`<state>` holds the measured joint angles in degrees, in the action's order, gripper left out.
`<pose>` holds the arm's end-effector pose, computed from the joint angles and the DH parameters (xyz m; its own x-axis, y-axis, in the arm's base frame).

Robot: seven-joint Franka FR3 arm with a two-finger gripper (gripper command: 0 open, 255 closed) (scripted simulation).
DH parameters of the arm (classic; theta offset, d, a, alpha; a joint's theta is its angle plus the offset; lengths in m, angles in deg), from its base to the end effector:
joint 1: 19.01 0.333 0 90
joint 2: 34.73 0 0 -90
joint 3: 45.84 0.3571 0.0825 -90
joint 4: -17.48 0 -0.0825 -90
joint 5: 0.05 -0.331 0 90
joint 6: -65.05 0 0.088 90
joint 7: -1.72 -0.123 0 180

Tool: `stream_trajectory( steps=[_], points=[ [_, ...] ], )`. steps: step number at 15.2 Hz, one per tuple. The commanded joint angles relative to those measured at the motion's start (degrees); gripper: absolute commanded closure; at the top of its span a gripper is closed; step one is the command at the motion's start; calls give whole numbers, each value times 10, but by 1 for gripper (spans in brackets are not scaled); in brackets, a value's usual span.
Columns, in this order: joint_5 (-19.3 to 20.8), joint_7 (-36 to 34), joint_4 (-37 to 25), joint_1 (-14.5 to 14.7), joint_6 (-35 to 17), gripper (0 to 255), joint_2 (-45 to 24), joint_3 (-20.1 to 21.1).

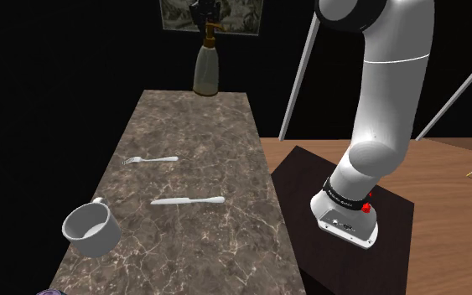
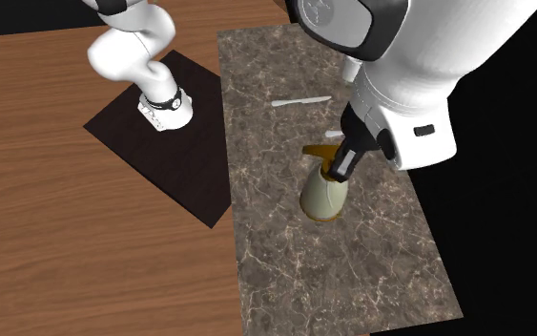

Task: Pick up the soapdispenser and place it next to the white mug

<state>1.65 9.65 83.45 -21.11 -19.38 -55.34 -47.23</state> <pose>0.6105 -0.0378 0.6142 0.9962 0.0757 -0.0423 0.0771 -0.9965 0.0326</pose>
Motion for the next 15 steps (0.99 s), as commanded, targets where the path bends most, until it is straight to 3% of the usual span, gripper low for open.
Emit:
stream_trajectory(
  steps=[1, 7, 15],
  points=[
    [2, -20, 59, 14, -19, 255, 40, 6],
    [4, -88, 176, 55, -49, 255, 125, 32],
    [-2, -184, 270, 107, -65, 255, 200, 76]
  ],
)
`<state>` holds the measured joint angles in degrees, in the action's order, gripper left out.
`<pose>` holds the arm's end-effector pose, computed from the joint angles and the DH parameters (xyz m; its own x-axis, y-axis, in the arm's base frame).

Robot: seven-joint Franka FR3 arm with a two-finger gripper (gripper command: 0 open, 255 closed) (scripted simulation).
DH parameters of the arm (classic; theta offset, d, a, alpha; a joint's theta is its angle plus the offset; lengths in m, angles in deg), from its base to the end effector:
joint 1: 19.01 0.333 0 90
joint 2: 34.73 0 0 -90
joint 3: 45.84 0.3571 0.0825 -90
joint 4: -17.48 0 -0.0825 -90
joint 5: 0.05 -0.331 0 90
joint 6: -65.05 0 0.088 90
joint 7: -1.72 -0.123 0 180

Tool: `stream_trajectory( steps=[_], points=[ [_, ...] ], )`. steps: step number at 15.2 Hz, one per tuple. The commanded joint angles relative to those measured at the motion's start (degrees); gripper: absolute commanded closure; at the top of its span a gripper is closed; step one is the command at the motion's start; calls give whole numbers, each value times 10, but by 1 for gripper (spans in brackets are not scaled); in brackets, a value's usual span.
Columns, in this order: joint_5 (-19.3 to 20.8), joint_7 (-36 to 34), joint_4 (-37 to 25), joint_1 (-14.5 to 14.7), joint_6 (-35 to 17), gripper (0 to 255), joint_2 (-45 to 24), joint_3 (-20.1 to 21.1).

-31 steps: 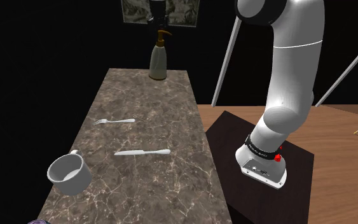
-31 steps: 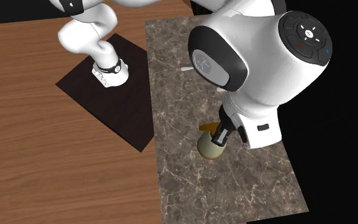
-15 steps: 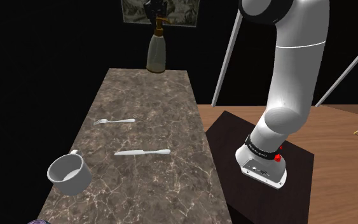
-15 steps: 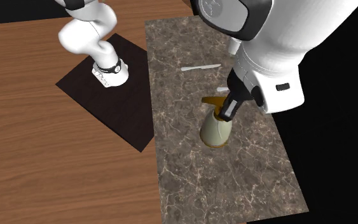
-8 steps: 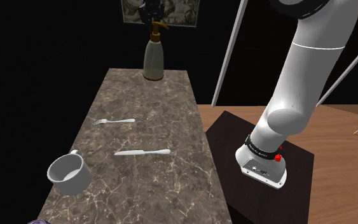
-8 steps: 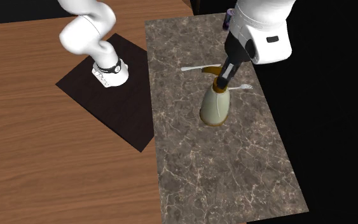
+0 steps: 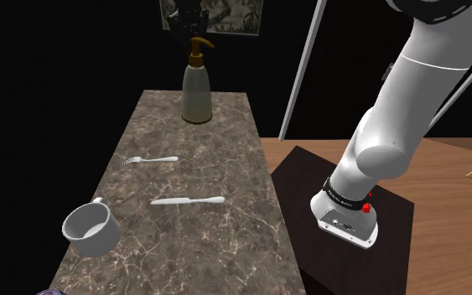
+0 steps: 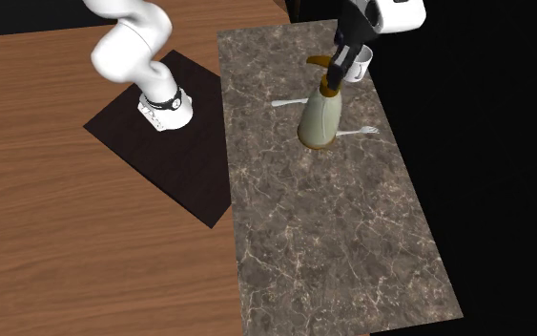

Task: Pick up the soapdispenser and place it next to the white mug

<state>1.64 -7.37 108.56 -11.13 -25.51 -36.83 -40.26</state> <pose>0.4998 0.1148 0.6241 0.9962 0.0764 -0.0409 0.0778 -0.9964 0.0328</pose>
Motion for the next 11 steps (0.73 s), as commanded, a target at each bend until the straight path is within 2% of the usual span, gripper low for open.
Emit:
stream_trajectory(
  steps=[1, 11],
  points=[
    [-3, -27, 27, 13, -5, 255, 22, 13],
    [-18, -157, 67, 77, -8, 255, 57, 80]
  ],
)
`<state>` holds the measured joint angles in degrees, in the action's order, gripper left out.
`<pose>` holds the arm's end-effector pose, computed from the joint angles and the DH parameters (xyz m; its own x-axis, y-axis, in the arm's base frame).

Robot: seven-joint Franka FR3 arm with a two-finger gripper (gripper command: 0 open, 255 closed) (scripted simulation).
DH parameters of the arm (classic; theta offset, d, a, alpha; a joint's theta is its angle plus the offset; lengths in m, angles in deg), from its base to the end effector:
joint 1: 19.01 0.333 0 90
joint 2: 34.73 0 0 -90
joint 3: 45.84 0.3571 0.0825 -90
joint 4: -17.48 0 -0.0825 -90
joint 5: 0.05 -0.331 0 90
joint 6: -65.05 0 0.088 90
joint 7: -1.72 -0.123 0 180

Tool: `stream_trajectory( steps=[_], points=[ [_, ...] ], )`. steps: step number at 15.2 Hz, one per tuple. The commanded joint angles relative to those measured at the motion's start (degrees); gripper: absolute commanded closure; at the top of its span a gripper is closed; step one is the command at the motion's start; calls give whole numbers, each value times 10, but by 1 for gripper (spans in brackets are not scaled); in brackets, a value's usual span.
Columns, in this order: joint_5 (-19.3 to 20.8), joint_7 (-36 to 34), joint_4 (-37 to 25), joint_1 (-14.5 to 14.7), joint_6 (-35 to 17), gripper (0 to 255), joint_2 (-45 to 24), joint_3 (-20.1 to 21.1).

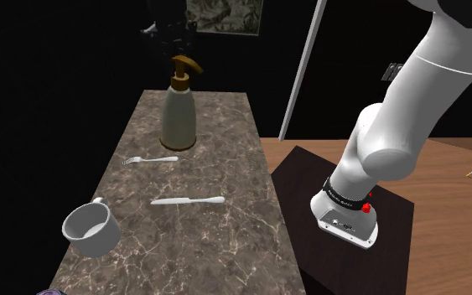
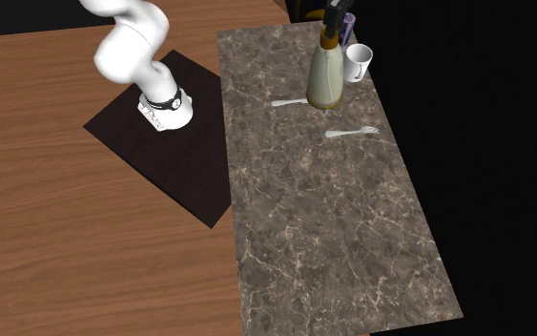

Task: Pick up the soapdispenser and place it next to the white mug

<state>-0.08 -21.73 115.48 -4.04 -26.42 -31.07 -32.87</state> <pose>0.4204 0.2275 0.6238 0.9962 0.0767 -0.0419 0.0781 -0.9964 0.0332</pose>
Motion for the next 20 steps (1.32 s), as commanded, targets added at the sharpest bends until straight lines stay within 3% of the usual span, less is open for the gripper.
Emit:
stream_trajectory(
  steps=[1, 11, 20],
  points=[
    [-2, -27, -2, 12, 1, 255, 0, 14],
    [-2, -169, -38, 79, 8, 255, -32, 89],
    [31, -307, -137, 155, 29, 255, -119, 152]
  ],
)
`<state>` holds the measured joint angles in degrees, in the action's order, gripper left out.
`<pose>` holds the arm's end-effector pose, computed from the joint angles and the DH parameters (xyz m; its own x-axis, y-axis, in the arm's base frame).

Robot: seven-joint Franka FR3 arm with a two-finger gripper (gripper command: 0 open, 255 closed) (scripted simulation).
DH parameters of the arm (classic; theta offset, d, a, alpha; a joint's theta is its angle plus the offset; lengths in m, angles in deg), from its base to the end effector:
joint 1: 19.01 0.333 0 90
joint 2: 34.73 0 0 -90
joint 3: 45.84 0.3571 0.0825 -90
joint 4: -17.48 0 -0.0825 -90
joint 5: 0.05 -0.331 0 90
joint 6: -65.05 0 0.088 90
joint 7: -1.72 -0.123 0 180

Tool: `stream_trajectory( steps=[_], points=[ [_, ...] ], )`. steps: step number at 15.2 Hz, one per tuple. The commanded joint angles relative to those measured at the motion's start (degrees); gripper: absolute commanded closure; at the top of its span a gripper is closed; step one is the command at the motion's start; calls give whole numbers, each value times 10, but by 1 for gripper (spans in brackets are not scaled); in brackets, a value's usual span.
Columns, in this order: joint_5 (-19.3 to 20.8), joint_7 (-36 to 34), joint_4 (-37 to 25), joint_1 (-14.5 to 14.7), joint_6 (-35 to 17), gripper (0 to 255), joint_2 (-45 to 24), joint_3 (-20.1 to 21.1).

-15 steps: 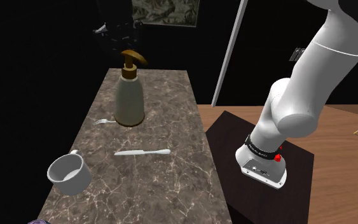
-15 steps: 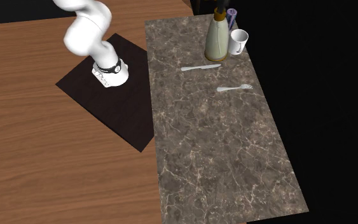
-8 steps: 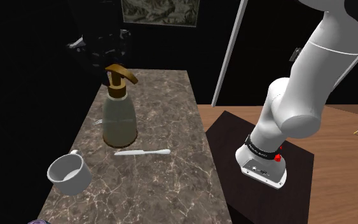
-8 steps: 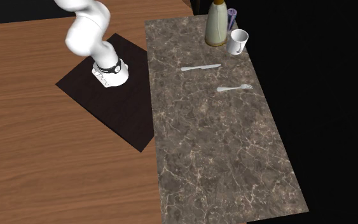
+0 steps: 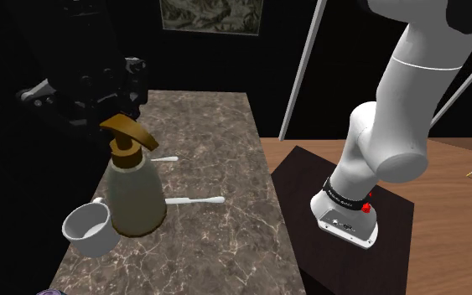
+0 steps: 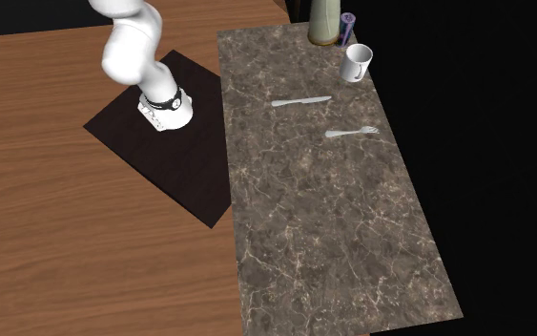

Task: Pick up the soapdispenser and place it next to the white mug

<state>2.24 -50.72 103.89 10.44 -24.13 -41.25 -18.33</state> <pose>0.3089 0.4354 0.6217 0.9961 0.0772 -0.0420 0.0787 -0.9963 0.0341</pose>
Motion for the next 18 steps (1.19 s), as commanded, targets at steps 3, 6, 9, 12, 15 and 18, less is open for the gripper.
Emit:
stream_trajectory(
  steps=[3, 6, 9, 12, 15, 18],
  points=[
    [11, -29, -13, 18, -8, 255, -24, 10],
    [9, -27, 16, 15, -33, 255, -19, 10],
    [7, -26, 43, 14, -57, 255, -16, 9],
    [6, -26, 68, 13, -81, 255, -14, 8],
    [6, -26, 92, 12, -104, 255, -13, 8],
    [7, -26, 114, 11, -127, 255, -14, 7]
  ],
)
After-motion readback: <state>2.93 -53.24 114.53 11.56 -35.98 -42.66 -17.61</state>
